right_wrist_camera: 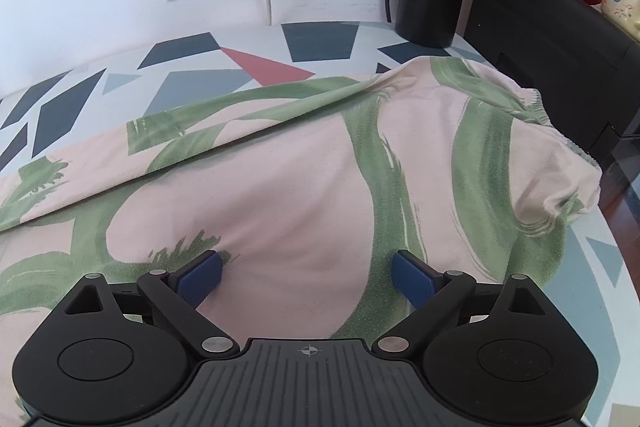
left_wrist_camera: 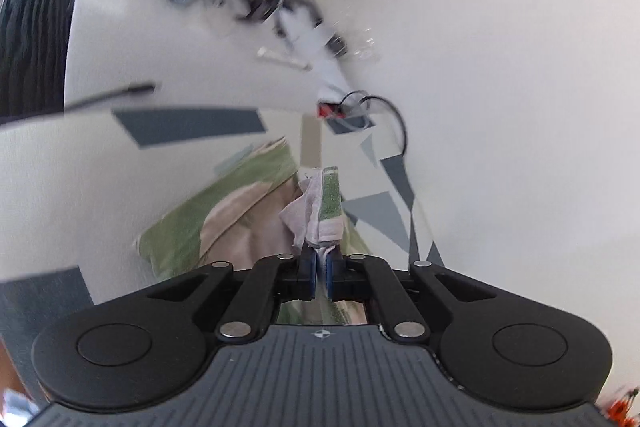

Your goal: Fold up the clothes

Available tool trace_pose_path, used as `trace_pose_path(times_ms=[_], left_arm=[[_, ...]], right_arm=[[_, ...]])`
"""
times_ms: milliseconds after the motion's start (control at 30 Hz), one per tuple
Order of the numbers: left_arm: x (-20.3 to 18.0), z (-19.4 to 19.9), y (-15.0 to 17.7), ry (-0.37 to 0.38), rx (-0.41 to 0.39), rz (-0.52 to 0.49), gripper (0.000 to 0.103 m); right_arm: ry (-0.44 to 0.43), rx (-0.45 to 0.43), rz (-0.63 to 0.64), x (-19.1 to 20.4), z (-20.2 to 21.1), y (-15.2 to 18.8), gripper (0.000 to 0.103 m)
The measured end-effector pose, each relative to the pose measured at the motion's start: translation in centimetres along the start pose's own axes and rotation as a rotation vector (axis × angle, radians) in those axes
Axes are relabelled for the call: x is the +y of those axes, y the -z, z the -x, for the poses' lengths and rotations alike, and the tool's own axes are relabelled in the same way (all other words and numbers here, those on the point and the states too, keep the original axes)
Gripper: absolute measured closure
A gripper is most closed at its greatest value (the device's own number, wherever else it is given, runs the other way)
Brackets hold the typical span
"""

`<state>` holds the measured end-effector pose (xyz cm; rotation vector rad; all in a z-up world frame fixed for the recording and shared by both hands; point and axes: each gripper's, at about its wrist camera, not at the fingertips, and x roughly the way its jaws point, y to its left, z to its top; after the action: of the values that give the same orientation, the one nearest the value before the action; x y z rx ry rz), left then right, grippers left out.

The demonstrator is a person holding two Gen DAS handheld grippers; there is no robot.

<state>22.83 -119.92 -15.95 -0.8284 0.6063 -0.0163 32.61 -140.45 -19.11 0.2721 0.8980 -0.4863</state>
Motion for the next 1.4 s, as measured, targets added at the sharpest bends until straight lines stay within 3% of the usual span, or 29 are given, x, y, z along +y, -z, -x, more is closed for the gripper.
trace_pose_path(times_ms=[67,167,233,300,367,433,533,633,700,867,1000,1100,1200,1267,1400], left_arm=[[-0.3,1.1,0.6,-0.047,-0.012,-0.078,0.097],[2.9,-0.7,1.7,-0.174,0.098,0.023,0.091],[5.6,-1.9,2.0,-0.154,0.141,0.161,0.087],[6.4,-2.3,1.8,-0.116,0.13,0.198,0.081],[5.9,-2.3,1.4,-0.116,0.112,0.161,0.075],[5.7,-2.2,0.9,-0.106,0.099,0.151,0.076],[5.1,-2.0,0.4,-0.085,0.08,0.113,0.086],[4.2,-2.1,0.1,-0.074,0.08,0.026,0.087],[4.0,-2.3,0.1,-0.081,0.09,-0.014,0.088],[4.9,-2.7,0.3,-0.101,0.115,-0.027,0.09],[5.4,-2.8,0.5,-0.094,0.132,-0.053,0.09],[5.6,-2.8,0.6,-0.084,0.143,-0.081,0.09],[6.0,-2.9,0.5,-0.075,0.154,-0.095,0.09],[6.2,-2.9,0.4,-0.068,0.163,-0.099,0.091],[6.3,-2.9,-0.3,-0.042,0.186,-0.126,0.091]], right_arm=[[-0.005,-0.001,0.008,0.0,0.0,0.1,0.011],[-0.008,-0.007,0.012,0.0,0.0,0.2,0.009],[-0.008,-0.009,0.013,0.0,0.0,0.2,0.007],[-0.007,-0.003,0.013,0.0,-0.1,0.2,0.007],[-0.008,0.01,0.018,0.0,-0.1,0.0,0.007],[-0.01,0.028,0.026,0.0,-0.1,-0.5,0.01],[-0.016,0.043,0.071,0.8,0.5,-1.9,0.034],[-0.061,-0.007,0.165,2.8,2.6,-4.7,0.033],[-0.117,-0.067,0.276,5.7,4.5,-7.3,0.03],[-0.286,-0.118,0.536,16.5,6.0,-11.8,0.028],[-0.462,-0.075,0.705,27.1,4.2,-11.3,0.031],[-0.596,-0.04,0.831,35.0,2.9,-10.8,0.039],[-0.686,0.046,0.912,42.2,1.5,-8.4,0.045],[-0.676,0.075,0.965,46.0,1.0,-6.7,0.045],[-0.58,0.052,0.98,48.6,1.0,-4.5,0.045]])
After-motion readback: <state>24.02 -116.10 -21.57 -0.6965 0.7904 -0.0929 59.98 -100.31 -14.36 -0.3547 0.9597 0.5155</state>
